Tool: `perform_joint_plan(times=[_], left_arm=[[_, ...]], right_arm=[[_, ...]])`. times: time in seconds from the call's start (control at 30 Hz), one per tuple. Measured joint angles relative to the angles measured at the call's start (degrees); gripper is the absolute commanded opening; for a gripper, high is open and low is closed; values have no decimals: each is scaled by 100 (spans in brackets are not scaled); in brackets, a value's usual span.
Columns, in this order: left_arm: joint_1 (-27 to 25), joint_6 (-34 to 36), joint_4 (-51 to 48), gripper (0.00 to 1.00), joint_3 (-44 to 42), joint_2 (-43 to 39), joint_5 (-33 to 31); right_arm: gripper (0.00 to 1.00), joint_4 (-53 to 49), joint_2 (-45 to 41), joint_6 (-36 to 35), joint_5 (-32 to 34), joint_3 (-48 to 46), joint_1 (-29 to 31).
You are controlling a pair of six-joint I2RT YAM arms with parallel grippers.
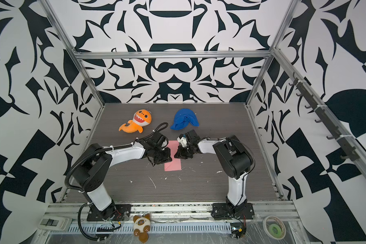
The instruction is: Fold a paper plane with a square sheet of paper (pick it up from the middle)
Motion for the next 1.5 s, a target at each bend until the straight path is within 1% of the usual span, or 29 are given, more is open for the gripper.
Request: perform_joint_plan(times=[0.13,0.33,0.73,0.97,1.17,1.5], left_arm=[[-39,-254,234,4,13,125,68],[-98,-382,186,3,76,402,81],[-98,-398,-37,3,33,315,13],[-98,-396,-358,6,-223,33,55],[-103,-396,-695,11,-363,-168,13],[-188,-398,-879,13,-407,-260,-42]], right_arm=[[0,39,0,81,-2,-22,0],[0,170,-9,170,-31,-105,-15],[0,236,-11,229,-37,-146,-20],[0,234,-9,240,-33,-146,-20],[0,214,-9,251,-22,-136,-20],[0,175,-7,258,-4,-111,-20]])
